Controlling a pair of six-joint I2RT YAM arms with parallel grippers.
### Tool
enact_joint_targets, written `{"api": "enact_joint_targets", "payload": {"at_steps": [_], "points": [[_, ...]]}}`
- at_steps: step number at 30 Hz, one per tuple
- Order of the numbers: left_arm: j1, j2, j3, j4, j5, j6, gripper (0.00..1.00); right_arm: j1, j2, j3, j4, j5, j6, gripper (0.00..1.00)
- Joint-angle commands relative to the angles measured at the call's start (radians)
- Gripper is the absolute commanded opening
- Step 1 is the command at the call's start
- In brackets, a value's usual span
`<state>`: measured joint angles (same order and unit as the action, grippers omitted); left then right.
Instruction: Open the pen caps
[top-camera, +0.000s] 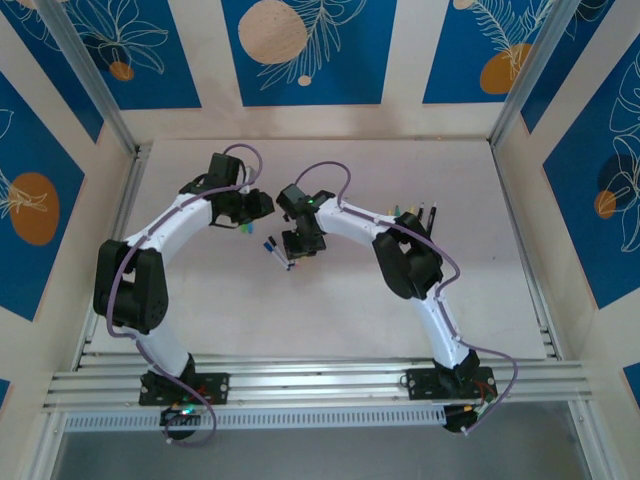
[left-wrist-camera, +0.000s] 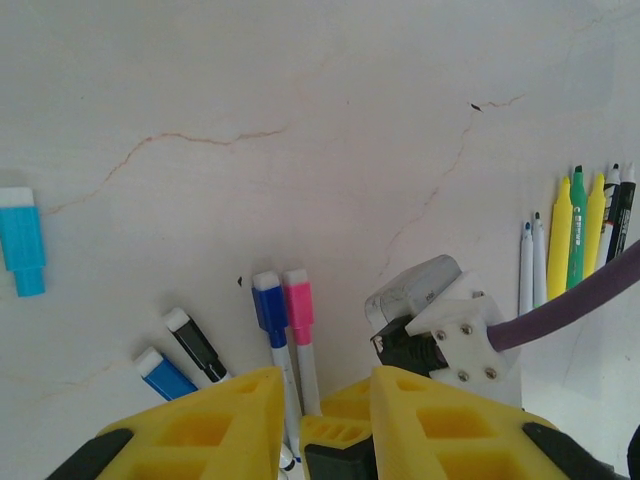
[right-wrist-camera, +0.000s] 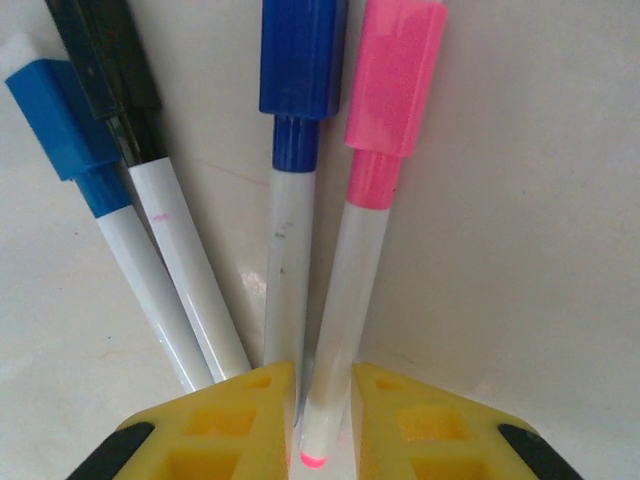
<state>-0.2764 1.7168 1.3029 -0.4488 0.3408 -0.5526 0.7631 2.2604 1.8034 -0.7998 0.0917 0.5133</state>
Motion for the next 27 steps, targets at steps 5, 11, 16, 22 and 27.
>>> {"api": "enact_joint_targets", "payload": {"at_steps": [5, 11, 16, 22, 27], "points": [[0.013, 0.012, -0.014, 0.013, 0.021, -0.011, 0.29, 0.026, 0.117, 0.138, -0.2, 0.199, -0.01, 0.21], [0.015, 0.013, -0.022, 0.022, 0.021, -0.018, 0.29, 0.031, 0.13, 0.127, -0.216, 0.275, 0.003, 0.23], [0.015, 0.013, -0.026, 0.033, 0.024, -0.026, 0.29, 0.012, 0.136, 0.096, -0.205, 0.279, 0.021, 0.2], [0.016, 0.009, -0.026, 0.032, 0.013, -0.035, 0.29, -0.029, 0.076, -0.007, -0.12, 0.203, 0.04, 0.0], [0.008, 0.012, -0.027, 0.054, 0.023, -0.065, 0.34, -0.067, -0.083, -0.176, 0.071, 0.052, 0.004, 0.0]]}}
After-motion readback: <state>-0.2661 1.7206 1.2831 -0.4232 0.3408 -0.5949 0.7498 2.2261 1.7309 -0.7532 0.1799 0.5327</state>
